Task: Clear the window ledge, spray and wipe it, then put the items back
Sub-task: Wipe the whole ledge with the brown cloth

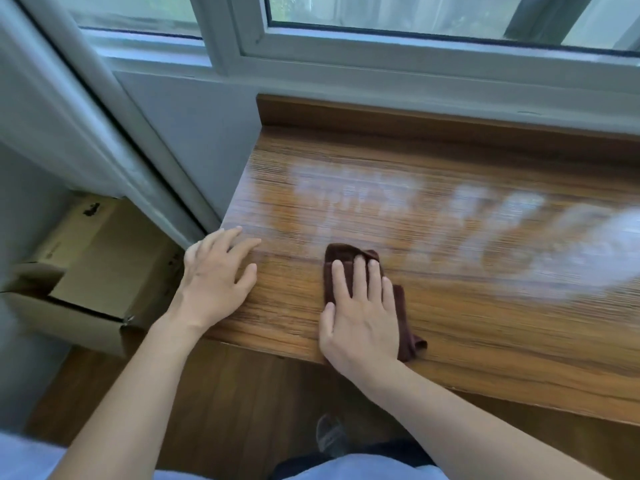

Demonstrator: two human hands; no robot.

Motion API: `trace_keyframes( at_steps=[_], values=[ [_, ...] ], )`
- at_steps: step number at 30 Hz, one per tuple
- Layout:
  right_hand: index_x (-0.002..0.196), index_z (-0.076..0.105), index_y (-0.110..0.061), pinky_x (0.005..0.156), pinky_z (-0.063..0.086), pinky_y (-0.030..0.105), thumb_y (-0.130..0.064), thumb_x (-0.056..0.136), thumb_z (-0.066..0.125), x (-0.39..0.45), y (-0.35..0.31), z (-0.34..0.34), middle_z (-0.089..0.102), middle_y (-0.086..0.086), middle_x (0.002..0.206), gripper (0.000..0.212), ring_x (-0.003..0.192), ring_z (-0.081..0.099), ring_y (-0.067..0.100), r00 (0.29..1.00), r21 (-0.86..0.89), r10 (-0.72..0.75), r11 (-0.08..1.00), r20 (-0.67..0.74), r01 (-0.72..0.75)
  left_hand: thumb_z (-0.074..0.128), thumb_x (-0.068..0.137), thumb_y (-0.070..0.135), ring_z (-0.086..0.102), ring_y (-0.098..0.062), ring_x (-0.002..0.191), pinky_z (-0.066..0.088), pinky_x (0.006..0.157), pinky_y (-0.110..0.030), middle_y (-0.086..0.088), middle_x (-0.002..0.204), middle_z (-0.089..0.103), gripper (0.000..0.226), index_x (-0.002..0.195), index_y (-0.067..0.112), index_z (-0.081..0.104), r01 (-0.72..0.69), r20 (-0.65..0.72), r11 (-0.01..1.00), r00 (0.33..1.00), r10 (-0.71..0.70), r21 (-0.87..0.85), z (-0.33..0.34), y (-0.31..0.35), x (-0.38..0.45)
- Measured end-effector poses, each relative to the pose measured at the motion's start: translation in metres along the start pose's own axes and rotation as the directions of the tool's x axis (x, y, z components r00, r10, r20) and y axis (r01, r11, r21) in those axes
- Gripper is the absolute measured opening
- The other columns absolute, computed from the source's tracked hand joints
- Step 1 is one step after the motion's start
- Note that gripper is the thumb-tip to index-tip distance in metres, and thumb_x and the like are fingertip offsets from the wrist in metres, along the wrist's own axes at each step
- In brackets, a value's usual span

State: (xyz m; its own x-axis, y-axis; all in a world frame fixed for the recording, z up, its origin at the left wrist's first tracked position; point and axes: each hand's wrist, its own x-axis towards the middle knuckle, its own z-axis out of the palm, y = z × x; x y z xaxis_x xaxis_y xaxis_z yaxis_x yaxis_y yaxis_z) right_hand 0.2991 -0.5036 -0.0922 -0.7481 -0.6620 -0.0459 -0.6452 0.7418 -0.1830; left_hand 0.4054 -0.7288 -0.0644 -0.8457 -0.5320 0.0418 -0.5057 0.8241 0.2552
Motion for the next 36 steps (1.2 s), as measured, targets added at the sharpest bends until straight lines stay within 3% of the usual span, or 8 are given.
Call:
trace_keyframes(
  at_steps=[3,6,12,15,20,27,33,36],
  values=[
    [0.166,0.011,-0.021,0.128,0.005,0.054,-0.049,0.103,0.026,0.010,-0.067,0.012,0.002,0.016,0.173,0.071,0.160,-0.007,0.035,0.985,0.051,-0.164,0.986,0.054,0.161,0.062,0.098,0.024,0.039,-0.030,0.145,0.027,0.116,-0.059,-0.005,0.154,0.048,0.043,0.141,0.030,0.058,0.052,-0.053,0.999,0.997,-0.052,-0.011,-0.008,-0.012,-0.002],
    [0.167,0.006,-0.018,0.129,0.001,0.053,-0.052,0.105,0.022,0.018,-0.071,0.010,-0.002,0.020,0.172,0.073,0.159,-0.008,0.038,0.964,-0.012,-0.246,0.969,0.104,0.249,0.058,0.097,0.016,0.040,-0.028,0.144,0.030,0.115,-0.060,-0.005,0.152,0.050,0.046,0.141,0.030,0.058,0.065,-0.075,0.998,0.995,-0.065,-0.003,-0.014,-0.027,-0.005],
    [0.167,0.007,-0.018,0.130,0.001,0.051,-0.056,0.101,0.021,0.016,-0.027,0.001,0.000,0.016,0.173,0.077,0.160,-0.008,0.036,0.978,-0.059,-0.182,0.980,0.102,0.189,0.053,0.092,0.004,0.039,-0.027,0.144,0.030,0.116,-0.060,-0.003,0.152,0.049,0.055,0.140,0.030,0.059,0.121,-0.065,0.992,0.990,-0.123,-0.033,-0.024,-0.052,-0.018],
    [0.166,0.012,-0.013,0.128,0.006,0.056,-0.050,0.100,0.024,0.019,-0.068,0.010,0.005,0.022,0.172,0.076,0.159,-0.005,0.041,0.982,0.008,-0.180,0.984,0.062,0.180,0.053,0.089,0.001,0.036,-0.026,0.146,0.027,0.118,-0.059,-0.002,0.154,0.047,0.060,0.142,0.030,0.057,0.157,-0.045,0.986,0.986,-0.160,-0.048,-0.023,-0.055,-0.023],
    [0.165,0.002,-0.011,0.125,-0.001,0.059,-0.046,0.101,0.026,0.031,-0.159,0.024,-0.008,0.028,0.169,0.078,0.156,-0.015,0.047,0.944,0.079,-0.323,0.945,0.063,0.318,0.054,0.082,-0.004,0.036,-0.027,0.146,0.026,0.118,-0.057,-0.003,0.154,0.048,0.066,0.140,0.027,0.058,0.231,-0.104,0.972,0.966,-0.235,-0.043,-0.028,-0.060,-0.025],
    [0.160,0.028,-0.014,0.127,0.004,0.057,-0.047,0.100,0.033,0.055,-0.182,0.030,0.011,0.025,0.170,0.069,0.159,0.000,0.041,0.851,0.093,-0.522,0.852,0.064,0.516,0.054,0.082,-0.006,0.034,-0.029,0.147,0.022,0.118,-0.058,-0.006,0.154,0.047,0.066,0.140,0.025,0.058,0.344,-0.162,0.939,0.926,-0.341,-0.005,-0.040,-0.071,-0.029],
    [0.164,0.021,-0.020,0.127,0.003,0.054,-0.049,0.099,0.030,0.138,-0.151,0.022,0.011,0.024,0.170,0.072,0.158,0.003,0.040,0.963,0.083,-0.266,0.962,0.047,0.262,0.055,0.081,-0.006,0.035,-0.030,0.146,0.024,0.117,-0.059,-0.007,0.154,0.048,0.066,0.141,0.023,0.057,0.304,-0.147,0.952,0.944,-0.297,0.030,-0.035,-0.062,-0.021],
    [0.164,0.020,-0.023,0.127,0.003,0.054,-0.050,0.100,0.030,0.135,-0.142,0.022,0.012,0.023,0.170,0.070,0.158,0.004,0.041,0.946,0.089,-0.322,0.944,0.024,0.319,0.056,0.082,-0.004,0.035,-0.028,0.146,0.024,0.117,-0.058,-0.005,0.154,0.047,0.066,0.141,0.025,0.057,0.258,-0.114,0.965,0.961,-0.253,0.033,-0.026,-0.045,-0.010]
  ],
)
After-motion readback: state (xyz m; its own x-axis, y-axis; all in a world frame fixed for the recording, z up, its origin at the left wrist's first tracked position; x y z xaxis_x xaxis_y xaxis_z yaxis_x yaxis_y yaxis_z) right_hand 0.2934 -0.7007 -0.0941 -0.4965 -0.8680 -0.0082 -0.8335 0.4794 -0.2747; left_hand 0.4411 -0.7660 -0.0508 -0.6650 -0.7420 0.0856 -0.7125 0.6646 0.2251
